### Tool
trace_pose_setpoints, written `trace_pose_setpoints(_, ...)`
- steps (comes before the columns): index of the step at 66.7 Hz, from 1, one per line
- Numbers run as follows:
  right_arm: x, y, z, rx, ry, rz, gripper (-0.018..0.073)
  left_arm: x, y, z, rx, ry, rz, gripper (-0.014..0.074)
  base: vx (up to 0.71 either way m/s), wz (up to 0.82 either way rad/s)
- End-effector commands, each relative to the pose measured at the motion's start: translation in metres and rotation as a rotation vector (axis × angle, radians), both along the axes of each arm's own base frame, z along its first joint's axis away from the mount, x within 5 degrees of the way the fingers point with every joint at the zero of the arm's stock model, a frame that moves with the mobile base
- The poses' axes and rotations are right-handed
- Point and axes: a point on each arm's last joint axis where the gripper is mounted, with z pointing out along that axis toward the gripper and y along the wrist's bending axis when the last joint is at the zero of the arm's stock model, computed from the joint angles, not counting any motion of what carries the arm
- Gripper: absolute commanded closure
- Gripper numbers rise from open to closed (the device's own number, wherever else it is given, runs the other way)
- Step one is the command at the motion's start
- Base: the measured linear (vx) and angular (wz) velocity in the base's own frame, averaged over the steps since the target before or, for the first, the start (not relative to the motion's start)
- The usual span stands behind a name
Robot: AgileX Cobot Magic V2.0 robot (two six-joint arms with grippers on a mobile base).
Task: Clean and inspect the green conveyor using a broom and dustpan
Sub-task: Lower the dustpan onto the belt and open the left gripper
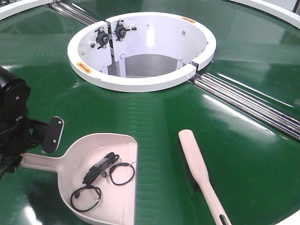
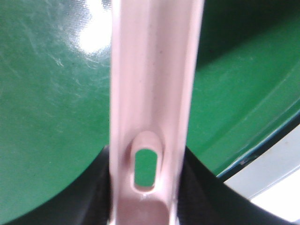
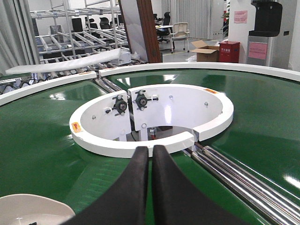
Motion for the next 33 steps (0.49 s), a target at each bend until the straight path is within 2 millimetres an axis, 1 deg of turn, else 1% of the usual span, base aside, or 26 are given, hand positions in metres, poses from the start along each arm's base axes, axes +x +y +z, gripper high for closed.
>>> trace_pose_setpoints(1,0.0002,-0.0023,0.0134,0.019,-0.082,-0.027,0.0568,-0.0015,-0.0021,0.0168,-0.014,-0.048,0.01,0.0619,0.0,0.0)
trace_pose_setpoints(26,0.0002,-0.0023,0.0134,0.019,-0.082,-0.027,0.0568,-0.0003,-0.0025,0.0167,-0.019,-0.06,0.005,0.0615,0.0,0.0)
trace_pose_setpoints(33,0.0002,-0.0023,0.0134,0.019,-0.082,-0.027,0.0568,-0.0018,-0.0023,0.0167,-0.016,-0.046,0.015,0.0595,0.0,0.0)
